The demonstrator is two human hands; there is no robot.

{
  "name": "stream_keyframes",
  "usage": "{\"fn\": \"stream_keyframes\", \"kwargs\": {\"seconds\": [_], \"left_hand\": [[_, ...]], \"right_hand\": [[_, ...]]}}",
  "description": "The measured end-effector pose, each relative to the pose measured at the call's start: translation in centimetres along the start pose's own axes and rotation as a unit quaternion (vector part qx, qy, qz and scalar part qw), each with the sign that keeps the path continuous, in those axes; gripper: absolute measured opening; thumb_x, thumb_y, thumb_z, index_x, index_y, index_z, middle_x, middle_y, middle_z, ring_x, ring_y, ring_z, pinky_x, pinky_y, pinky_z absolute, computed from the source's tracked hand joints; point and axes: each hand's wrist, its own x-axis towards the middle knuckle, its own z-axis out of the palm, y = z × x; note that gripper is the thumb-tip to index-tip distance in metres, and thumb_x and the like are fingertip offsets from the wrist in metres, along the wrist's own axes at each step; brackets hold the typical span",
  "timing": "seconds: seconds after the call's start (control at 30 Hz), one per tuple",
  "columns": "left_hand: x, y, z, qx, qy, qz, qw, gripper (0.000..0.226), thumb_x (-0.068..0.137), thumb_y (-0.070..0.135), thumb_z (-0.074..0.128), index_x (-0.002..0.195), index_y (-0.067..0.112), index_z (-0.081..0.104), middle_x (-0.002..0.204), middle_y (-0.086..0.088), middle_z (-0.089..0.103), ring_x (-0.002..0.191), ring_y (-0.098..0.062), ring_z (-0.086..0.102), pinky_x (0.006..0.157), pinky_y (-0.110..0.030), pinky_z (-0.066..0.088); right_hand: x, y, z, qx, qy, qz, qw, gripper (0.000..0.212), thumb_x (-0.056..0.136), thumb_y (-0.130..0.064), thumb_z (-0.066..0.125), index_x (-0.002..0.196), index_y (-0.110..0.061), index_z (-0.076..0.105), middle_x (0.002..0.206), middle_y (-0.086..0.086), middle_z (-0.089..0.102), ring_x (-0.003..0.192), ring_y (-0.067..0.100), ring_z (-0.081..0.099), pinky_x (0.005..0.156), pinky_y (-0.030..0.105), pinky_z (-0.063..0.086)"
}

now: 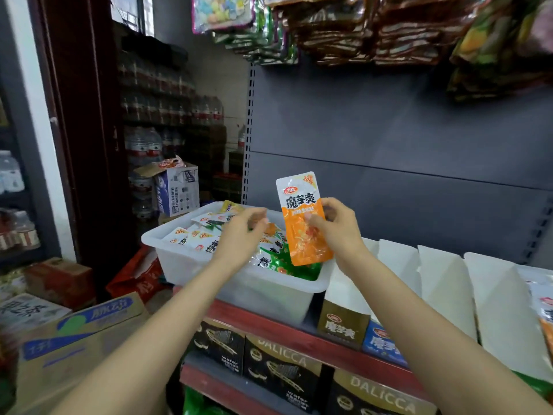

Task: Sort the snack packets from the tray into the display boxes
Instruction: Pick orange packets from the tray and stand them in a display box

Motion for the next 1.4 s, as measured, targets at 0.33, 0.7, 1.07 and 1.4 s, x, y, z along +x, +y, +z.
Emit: {"fn": "stream_keyframes", "kwargs": {"seconds": [0.33, 0.7, 1.07, 1.4], "left_hand": [[-2.4, 11.4, 11.0, -0.212, -0.141, 0.050, 0.966, 0.052, 0.085, 0.002, 0.064, 0.123, 0.031, 0.044, 0.090, -0.005, 0.064, 0.073, -0.019, 0.067, 0.061, -0.029, 0.057], [-7.0, 22.0, 25.2, -0.232, -0.241, 0.063, 0.940, 0.078, 0.083, 0.002, 0.065, 0.146, 0.029, 0.026, 0.091, 0.003, 0.062, 0.080, -0.011, 0.063, 0.056, -0.021, 0.056], [-8.8, 23.1, 29.1, -0.098, -0.278, 0.113, 0.949, 0.084, 0.082, 0.008, 0.069, 0.148, 0.025, 0.020, 0.094, 0.003, 0.057, 0.081, -0.009, 0.056, 0.059, -0.011, 0.043], [-9.7, 21.8, 30.0, 0.163, -0.214, 0.168, 0.949, 0.066, 0.076, 0.033, 0.076, 0.131, 0.015, 0.044, 0.125, -0.008, 0.046, 0.119, -0.024, 0.037, 0.093, -0.031, 0.039]], "right_hand": [[-5.2, -0.8, -14.2, -0.102, 0.069, -0.068, 0.990, 0.043, 0.085, -0.007, 0.065, 0.121, -0.026, 0.049, 0.115, -0.002, 0.063, 0.096, 0.015, 0.063, 0.079, 0.031, 0.054], [-10.6, 0.1, -29.9, -0.174, 0.198, -0.015, 0.964, 0.057, 0.085, -0.004, 0.064, 0.133, -0.025, 0.042, 0.110, 0.007, 0.063, 0.087, 0.019, 0.064, 0.066, 0.032, 0.056], [-11.8, 3.6, -33.6, -0.215, 0.223, 0.065, 0.948, 0.055, 0.085, -0.009, 0.066, 0.132, -0.018, 0.039, 0.105, 0.002, 0.056, 0.089, 0.018, 0.059, 0.060, 0.023, 0.049], [-12.5, 4.6, -33.2, -0.408, 0.130, 0.121, 0.896, 0.063, 0.075, -0.010, 0.074, 0.132, -0.013, 0.046, 0.122, 0.014, 0.048, 0.114, 0.029, 0.049, 0.088, 0.036, 0.046]]}}
